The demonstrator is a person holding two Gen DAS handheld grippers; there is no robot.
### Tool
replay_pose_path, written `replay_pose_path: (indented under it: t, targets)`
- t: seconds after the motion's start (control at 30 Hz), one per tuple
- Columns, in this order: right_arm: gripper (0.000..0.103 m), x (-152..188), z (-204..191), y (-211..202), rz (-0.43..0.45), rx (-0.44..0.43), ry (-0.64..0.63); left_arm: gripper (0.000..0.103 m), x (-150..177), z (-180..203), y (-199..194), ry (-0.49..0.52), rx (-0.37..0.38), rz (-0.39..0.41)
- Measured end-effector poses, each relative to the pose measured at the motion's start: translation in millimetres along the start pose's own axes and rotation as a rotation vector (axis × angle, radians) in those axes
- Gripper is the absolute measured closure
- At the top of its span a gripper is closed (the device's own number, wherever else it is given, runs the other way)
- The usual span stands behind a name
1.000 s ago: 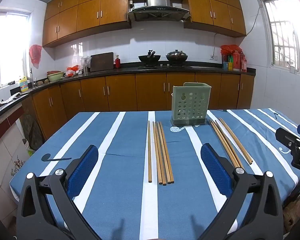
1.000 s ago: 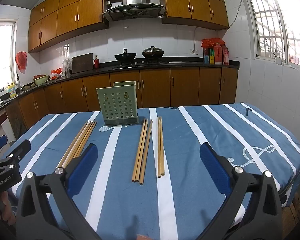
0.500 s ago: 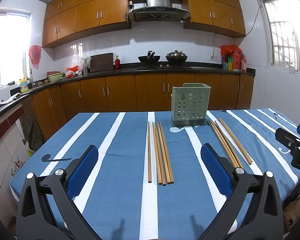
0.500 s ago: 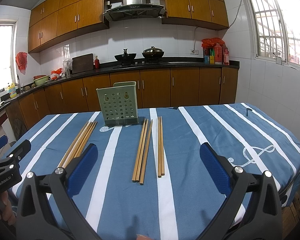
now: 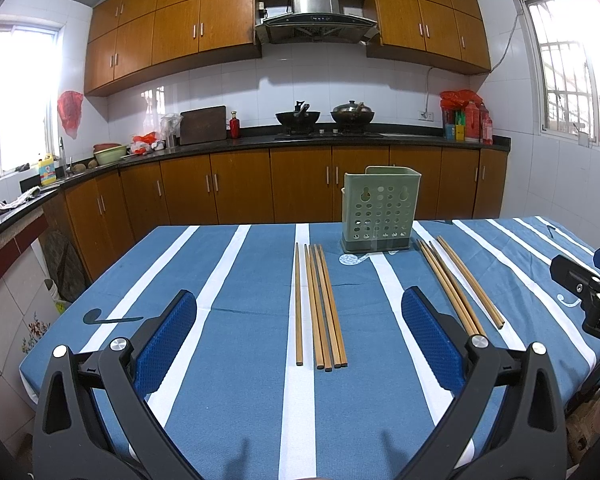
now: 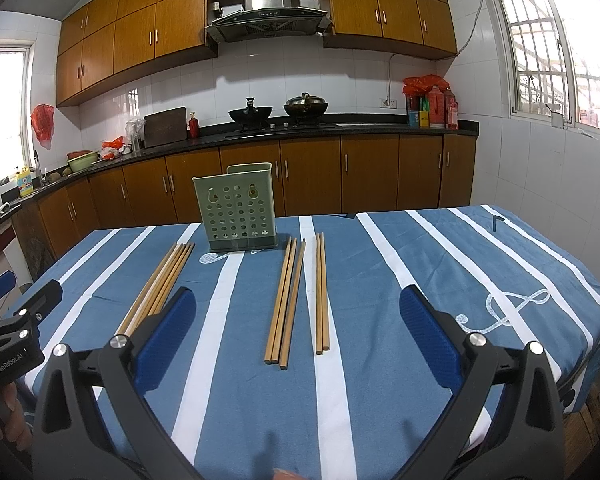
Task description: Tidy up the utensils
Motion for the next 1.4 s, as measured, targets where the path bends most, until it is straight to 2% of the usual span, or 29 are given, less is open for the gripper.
replay_pose_path:
  t: [1.4]
  targets:
    - [0.004, 0.6, 0.8, -0.2, -0.001, -0.001, 0.004, 0.002, 3.5, 5.3, -0.1, 0.003, -0.001, -0.001]
Point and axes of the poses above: each gripper's, at about its wrist camera, not at the fingertips, and y roughly the way its jaws point, z to its right, x to its underside, the point moved 10 cm from there along y, roughly the way its jaws point, and after that the axes turned 2 degrees about -y, right-handed, at the moved point
